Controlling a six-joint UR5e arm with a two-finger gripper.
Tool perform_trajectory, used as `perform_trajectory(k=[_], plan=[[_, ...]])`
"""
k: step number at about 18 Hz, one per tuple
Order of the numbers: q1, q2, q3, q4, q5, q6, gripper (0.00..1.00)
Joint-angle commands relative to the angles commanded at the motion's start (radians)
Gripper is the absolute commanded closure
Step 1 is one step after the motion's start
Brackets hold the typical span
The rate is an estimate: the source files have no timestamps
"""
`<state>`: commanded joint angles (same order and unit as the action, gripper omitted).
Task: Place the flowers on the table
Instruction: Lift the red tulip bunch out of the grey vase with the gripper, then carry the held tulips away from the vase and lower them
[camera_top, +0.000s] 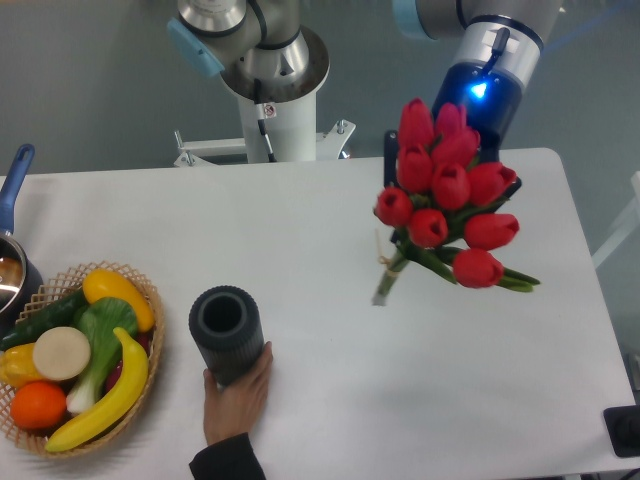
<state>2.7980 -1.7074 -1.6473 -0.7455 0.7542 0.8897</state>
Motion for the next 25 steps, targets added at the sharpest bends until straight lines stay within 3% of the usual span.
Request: perform_trajectory(k=[3,6,11,18,25], plan=[[-0.005,0.034,-0.069,-0.002,0.208,0.031,0.54],[-0.020,0.042,-0.123,-0.015,0.339,0.058,0.54],[-0.038,0.009,-0.167,-0.069,0.612,0.089,0.54],[-0.063,-0.098,-0.196,-0.074,0.786,0.095,0.54],[-0.066,-0.218,-0.192,-0.072,0.878,0.097,0.54]])
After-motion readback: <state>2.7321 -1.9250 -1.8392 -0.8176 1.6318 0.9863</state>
